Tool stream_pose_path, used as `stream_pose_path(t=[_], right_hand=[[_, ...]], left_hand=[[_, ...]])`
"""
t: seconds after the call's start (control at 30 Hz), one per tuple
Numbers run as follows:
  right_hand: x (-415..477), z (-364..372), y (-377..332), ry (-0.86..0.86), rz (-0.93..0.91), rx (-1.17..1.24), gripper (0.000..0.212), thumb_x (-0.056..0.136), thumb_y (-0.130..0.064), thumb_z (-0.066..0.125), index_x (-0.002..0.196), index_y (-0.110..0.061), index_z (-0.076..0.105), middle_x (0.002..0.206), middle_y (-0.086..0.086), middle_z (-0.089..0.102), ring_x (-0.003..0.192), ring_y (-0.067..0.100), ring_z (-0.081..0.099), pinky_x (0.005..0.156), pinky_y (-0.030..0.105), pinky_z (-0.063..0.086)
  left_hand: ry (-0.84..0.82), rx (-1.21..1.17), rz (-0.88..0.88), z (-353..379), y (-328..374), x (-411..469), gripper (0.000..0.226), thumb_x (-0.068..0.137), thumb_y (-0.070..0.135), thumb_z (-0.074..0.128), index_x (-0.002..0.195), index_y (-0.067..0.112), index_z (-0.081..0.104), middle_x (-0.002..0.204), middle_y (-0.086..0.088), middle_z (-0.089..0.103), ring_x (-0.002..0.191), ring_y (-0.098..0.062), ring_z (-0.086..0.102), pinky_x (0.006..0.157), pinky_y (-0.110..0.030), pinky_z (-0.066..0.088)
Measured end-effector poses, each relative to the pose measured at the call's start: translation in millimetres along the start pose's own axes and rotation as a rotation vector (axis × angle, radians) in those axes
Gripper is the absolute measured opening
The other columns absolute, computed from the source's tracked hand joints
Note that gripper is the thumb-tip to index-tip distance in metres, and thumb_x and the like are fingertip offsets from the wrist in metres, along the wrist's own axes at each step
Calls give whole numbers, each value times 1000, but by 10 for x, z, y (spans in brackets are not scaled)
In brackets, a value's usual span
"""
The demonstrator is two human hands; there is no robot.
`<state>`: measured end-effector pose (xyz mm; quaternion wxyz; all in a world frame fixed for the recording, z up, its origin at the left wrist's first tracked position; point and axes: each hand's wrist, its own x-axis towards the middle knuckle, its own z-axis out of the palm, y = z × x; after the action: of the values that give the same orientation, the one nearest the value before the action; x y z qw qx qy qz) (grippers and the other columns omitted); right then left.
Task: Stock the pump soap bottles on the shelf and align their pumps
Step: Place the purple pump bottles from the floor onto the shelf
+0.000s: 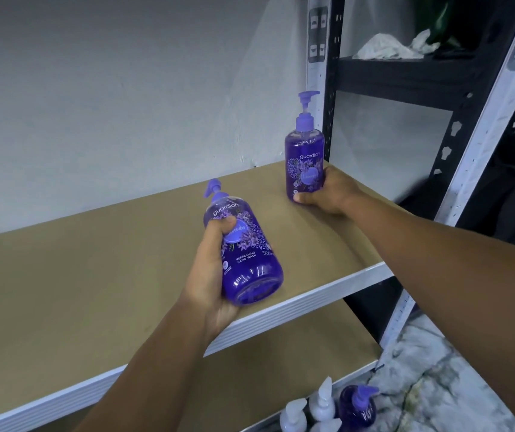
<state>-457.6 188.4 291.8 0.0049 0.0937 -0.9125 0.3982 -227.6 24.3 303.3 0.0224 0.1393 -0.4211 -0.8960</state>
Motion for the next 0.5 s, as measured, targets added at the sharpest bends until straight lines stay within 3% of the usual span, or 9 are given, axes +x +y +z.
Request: stream_pose_path(t=[0.23, 0.33, 0.43, 0.5], right_hand=[[3, -23, -35, -32, 34, 10, 108, 32, -76, 72, 129, -31, 57, 123, -6, 67, 108, 19, 63, 99, 38, 51], [-2, -39, -57, -49, 39, 5, 98, 47, -68, 81, 133, -28, 55, 127, -3, 65, 111, 21, 62, 100, 38, 50], [-60, -50, -83, -38, 72, 11, 99, 47, -74, 78, 131, -25, 57, 128, 0, 65, 111, 23, 61, 98, 40, 51], [-132, -47, -80, -1, 107, 34, 92, 61, -68, 80, 133, -17, 55, 134, 7, 59, 118, 27, 58, 100, 41, 49]], left_hand=[[-4, -1, -2, 7, 7, -18, 36, 90, 34, 62, 117, 11, 64, 91, -14, 71, 85, -29, 68, 77, -41, 57], [-6, 10, 1, 9, 5, -25, 36, 90, 35, 62, 118, 12, 64, 88, -14, 72, 84, -28, 69, 76, -41, 58], [-7, 7, 2, 10, 9, -35, 34, 91, 35, 61, 116, 12, 63, 85, -13, 73, 82, -28, 69, 76, -40, 57], [-7, 6, 4, 10, 17, -41, 34, 91, 35, 60, 116, 12, 64, 85, -13, 72, 81, -28, 69, 76, -40, 57]])
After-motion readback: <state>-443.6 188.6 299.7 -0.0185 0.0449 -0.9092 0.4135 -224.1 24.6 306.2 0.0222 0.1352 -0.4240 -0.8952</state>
